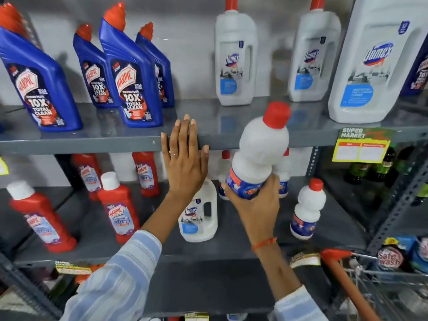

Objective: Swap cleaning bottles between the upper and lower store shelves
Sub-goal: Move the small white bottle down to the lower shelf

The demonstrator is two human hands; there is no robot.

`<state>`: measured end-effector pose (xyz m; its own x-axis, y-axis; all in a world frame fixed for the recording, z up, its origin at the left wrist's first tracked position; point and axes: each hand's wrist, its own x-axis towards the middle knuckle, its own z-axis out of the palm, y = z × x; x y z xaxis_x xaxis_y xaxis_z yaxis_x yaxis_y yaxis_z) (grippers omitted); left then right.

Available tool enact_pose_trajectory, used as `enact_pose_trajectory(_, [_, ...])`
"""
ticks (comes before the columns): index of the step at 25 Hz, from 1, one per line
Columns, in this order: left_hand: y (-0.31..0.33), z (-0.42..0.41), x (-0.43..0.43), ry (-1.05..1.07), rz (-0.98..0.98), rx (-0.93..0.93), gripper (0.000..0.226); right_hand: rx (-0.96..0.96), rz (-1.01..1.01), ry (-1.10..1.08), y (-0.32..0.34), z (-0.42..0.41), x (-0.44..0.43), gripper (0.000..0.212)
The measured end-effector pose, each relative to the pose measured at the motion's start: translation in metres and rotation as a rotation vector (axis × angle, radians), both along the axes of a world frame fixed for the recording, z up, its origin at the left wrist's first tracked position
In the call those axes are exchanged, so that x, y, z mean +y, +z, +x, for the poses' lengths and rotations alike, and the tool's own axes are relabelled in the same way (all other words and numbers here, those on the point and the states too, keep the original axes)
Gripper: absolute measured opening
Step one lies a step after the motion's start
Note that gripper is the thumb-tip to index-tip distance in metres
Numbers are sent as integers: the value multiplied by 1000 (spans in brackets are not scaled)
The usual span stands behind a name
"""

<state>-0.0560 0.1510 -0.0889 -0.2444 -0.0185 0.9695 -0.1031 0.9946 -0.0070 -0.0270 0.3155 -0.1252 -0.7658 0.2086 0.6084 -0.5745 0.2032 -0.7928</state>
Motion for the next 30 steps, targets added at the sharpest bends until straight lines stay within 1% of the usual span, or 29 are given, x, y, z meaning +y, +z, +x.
enact_pose_trajectory(2, [0, -2, 0, 12, -7, 10, 52, -80, 33, -36, -42, -10, -5, 78])
enact_pose_trajectory(7, [-2, -4, -3, -8, -23, 54, 51, -356, 215, -90, -122, -36, -18, 82])
enact_pose_trajectory(9, [-3, -5, -3, -5, -15, 61, 51, -423, 277, -117, -147, -40, -22, 82])
enact_pose_trajectory(12, [-4, -7, -3, -5, -24, 83, 51, -462, 311, -141, -173, -46, -25, 81])
enact_pose_trajectory(16, [-6, -11, -5, -16, -36, 113, 50, -533, 281, -107, -182, -58, -36, 86])
enact_pose_trajectory(23, [-8, -18, -7, -30, -14, 134, 49, -530, 285, -62, -191, -66, -43, 88])
enact_pose_trajectory(27, [-7, -18, -5, -32, -6, 133, 48, -511, 307, -8, -200, -64, -36, 83])
enact_pose_trajectory(28, [-7, -18, -6, -30, -4, 130, 48, -515, 294, 5, -198, -64, -36, 84])
enact_pose_trajectory(30, [-7, -16, -6, -33, 5, 118, 48, -517, 229, -16, -193, -57, -35, 91])
